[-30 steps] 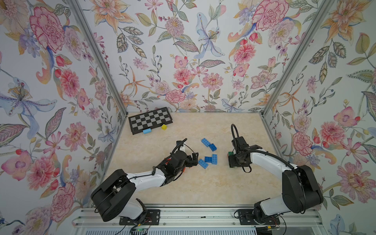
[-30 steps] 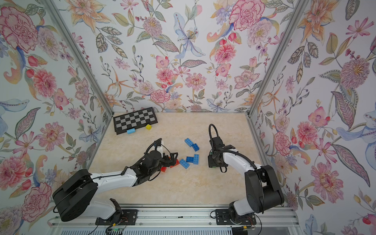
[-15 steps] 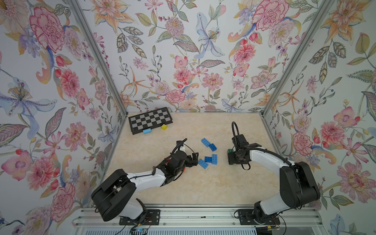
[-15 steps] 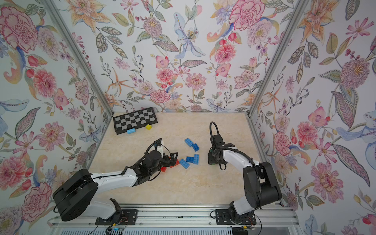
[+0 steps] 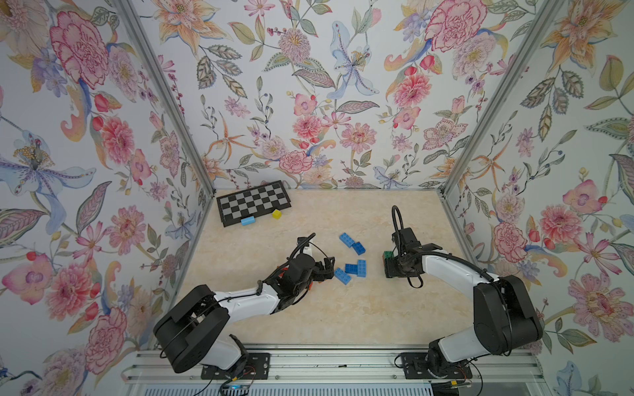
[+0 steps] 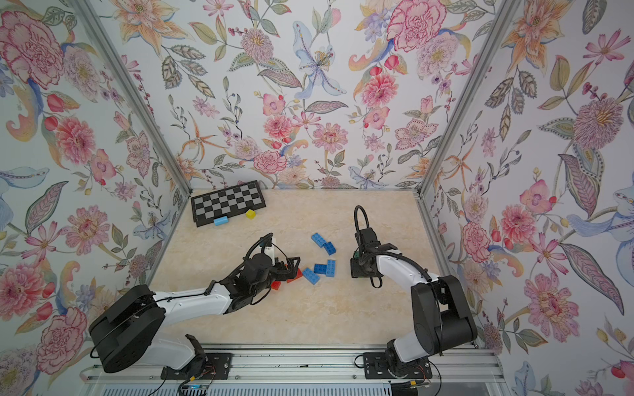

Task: Assemble a rectangle with lego
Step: Assemble the lego brick with the lego brick.

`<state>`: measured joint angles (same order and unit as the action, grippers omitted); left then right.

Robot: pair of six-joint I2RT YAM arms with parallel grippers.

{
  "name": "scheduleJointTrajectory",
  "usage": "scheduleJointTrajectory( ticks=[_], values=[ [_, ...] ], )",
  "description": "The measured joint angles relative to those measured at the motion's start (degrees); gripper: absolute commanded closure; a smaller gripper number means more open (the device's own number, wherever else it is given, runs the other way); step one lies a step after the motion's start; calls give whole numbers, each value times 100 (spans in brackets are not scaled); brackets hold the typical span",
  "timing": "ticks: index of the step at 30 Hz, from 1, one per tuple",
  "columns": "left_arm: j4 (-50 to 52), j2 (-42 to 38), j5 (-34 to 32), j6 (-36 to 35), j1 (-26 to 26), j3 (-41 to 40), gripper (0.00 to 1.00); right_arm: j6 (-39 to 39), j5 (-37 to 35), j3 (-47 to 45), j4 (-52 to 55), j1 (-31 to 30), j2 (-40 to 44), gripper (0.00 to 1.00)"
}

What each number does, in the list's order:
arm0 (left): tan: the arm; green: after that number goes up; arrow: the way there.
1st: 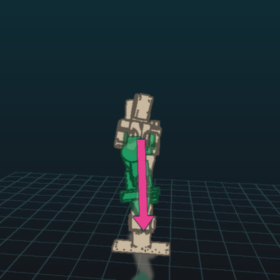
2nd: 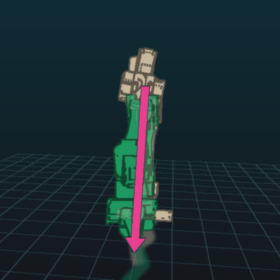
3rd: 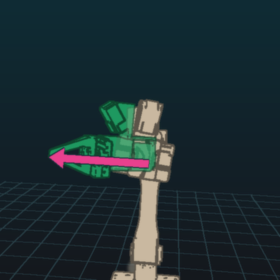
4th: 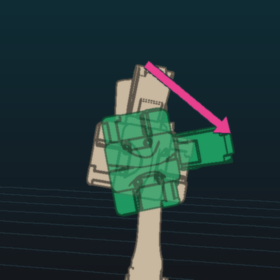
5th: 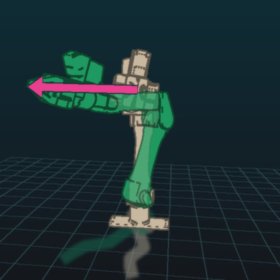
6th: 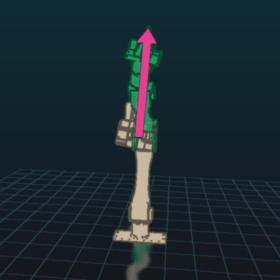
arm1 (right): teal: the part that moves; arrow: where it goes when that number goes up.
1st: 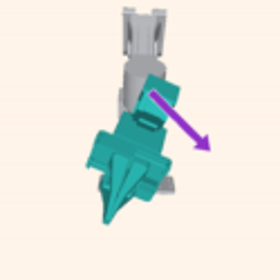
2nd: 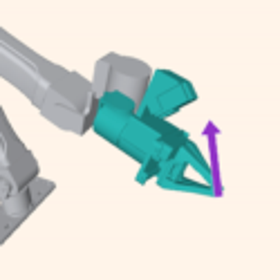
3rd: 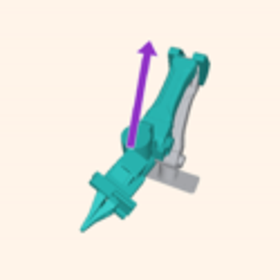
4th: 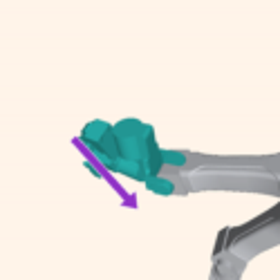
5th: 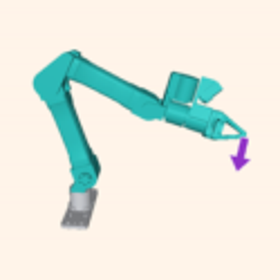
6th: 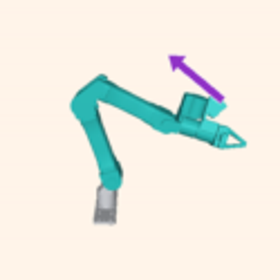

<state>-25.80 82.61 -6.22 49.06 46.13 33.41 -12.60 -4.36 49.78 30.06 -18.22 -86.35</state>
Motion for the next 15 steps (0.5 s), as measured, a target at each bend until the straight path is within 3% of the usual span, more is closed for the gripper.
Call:
scheduleJointTrajectory(
  ticks=[15],
  values=[
    [-2,-11,2,35,0,0,1,72,-57,-101,2,74,122,89]
  ],
)
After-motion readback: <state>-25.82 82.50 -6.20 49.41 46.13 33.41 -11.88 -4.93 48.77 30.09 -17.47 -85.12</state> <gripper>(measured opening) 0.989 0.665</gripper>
